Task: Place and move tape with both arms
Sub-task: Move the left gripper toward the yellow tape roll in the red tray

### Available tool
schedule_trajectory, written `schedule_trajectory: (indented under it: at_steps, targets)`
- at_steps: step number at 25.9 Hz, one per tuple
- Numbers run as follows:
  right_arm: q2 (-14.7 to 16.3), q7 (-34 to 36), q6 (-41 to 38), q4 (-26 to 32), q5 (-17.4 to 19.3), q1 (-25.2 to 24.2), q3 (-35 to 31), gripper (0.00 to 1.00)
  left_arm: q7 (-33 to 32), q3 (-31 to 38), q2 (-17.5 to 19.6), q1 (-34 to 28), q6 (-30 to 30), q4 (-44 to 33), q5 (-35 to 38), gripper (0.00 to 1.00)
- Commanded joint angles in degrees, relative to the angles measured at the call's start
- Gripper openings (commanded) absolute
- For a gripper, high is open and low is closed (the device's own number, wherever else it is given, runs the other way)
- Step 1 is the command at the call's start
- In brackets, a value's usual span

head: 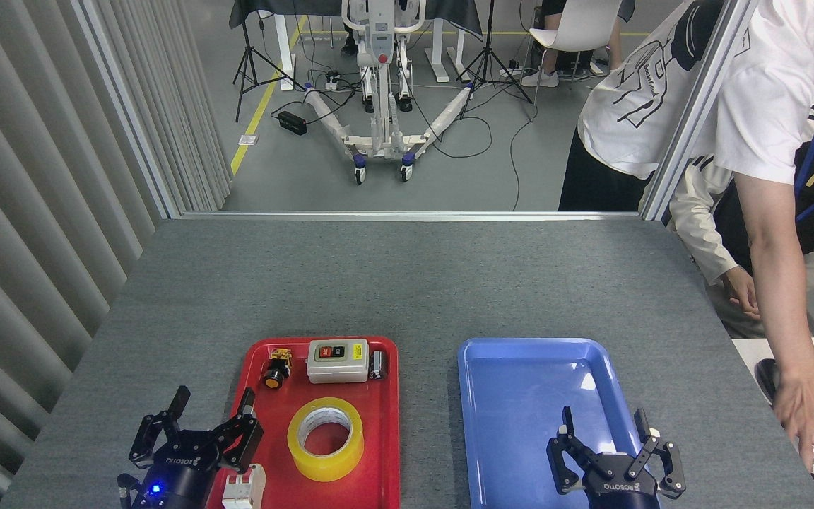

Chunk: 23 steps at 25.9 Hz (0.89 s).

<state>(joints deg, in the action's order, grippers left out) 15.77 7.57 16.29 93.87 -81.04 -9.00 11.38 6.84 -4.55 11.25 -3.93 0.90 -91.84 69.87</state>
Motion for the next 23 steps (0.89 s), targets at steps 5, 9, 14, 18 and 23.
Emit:
schedule_trajectory:
  at_steps: [5,9,14,18,23]
  targets:
    - [0.14,0.17,-0.03,0.0,0.09,-0.23,0.13,1.0,-0.51,0.77,0.26,-0.03,-0.11,-0.01,-1.49,1.0]
    - [0.05,1.57,0.05,0.0,0.09,-0.67,0.22,1.0,-0.51,0.77,0.35,-0.03,-0.11,-0.01,-1.84,1.0]
    - [0.05,1.66,0.05,-0.09,0.09,-0.76,0.13,1.0,-0.42,0.59,0.26,-0.03,0.24,0.26,-1.93,1.0]
    - [0.05,1.75,-0.03,-0.09,0.09,-0.76,-0.04,1.0,-0.51,0.5,0.79,-0.03,0.42,0.17,-2.02,1.0]
    - [0.05,1.75,-0.74,-0.09,0.09,-1.28,-1.36,1.0,-0.51,0.5,0.7,-0.03,0.41,-0.01,-2.02,1.0]
